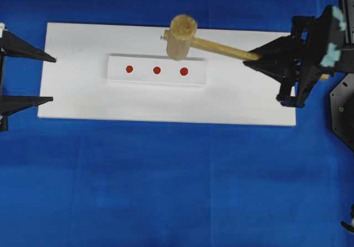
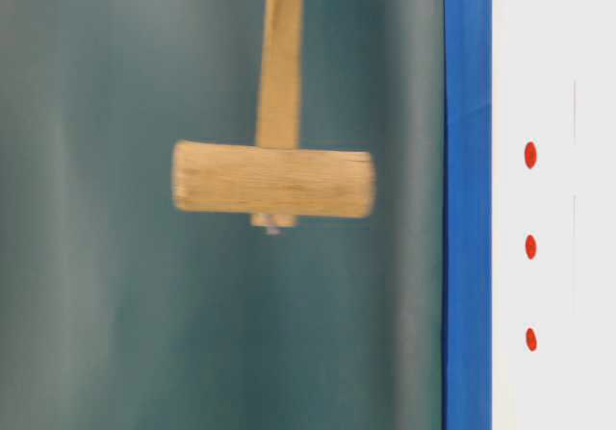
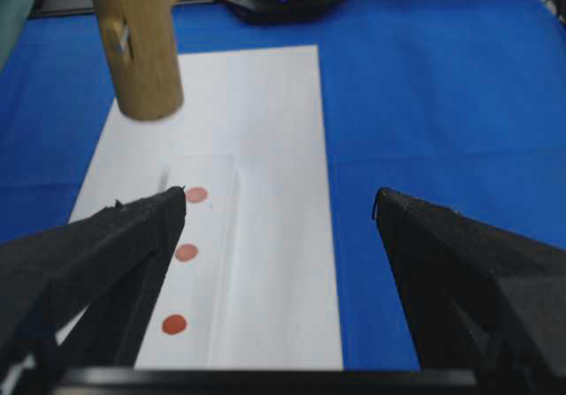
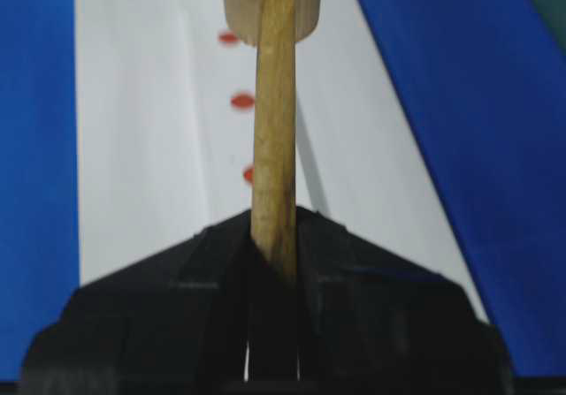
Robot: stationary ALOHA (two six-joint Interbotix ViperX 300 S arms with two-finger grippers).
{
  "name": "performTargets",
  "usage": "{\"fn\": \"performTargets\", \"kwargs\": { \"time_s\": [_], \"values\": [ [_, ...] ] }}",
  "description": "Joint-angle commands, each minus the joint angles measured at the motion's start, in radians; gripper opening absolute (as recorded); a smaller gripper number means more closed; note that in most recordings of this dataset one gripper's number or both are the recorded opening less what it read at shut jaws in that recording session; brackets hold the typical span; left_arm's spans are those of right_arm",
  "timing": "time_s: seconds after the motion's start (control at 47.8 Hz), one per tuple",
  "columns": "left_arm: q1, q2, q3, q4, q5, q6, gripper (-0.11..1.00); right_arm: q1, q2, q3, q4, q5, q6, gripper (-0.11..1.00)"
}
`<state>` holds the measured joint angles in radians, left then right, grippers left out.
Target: Hit the mark with a hammer.
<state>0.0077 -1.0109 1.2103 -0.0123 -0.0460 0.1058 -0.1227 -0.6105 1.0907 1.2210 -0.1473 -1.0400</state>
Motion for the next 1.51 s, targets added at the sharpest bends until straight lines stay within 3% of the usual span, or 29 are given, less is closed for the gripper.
{"fn": "performTargets", "kwargs": {
  "time_s": [0.0, 0.23, 0.356, 0.838, 1.194, 1.487],
  "values": [
    [0.002, 0.003, -0.012, -0.002, -0.005, -0.002, 0.85, 0.003, 0.058, 0.002, -0.002, -0.008, 0.002, 0.02],
    [0.002, 0.003, -0.012, -0.002, -0.005, -0.002, 0.85, 0.003, 0.307, 0.032, 0.075, 0.018, 0.034, 0.02],
    [0.002, 0.002, -0.012, -0.002, -0.005, -0.002, 0.85, 0.006, 0.287, 0.021, 0.072, 0.015, 0.028, 0.02],
    [0.002, 0.002, -0.012, -0.002, -0.005, -0.002, 0.85, 0.008, 0.003, -0.011, 0.020, 0.018, -0.021, 0.02],
    [0.002, 0.002, -0.012, -0.002, -0.003, -0.002, 0.85, 0.018, 0.040, -0.057, 0.017, 0.032, -0.043, 0.02],
    [0.002, 0.002, -0.012, -0.002, -0.003, 0.000, 0.85, 0.066, 0.181, -0.186, 0.009, 0.031, -0.043, 0.02]
  ]
}}
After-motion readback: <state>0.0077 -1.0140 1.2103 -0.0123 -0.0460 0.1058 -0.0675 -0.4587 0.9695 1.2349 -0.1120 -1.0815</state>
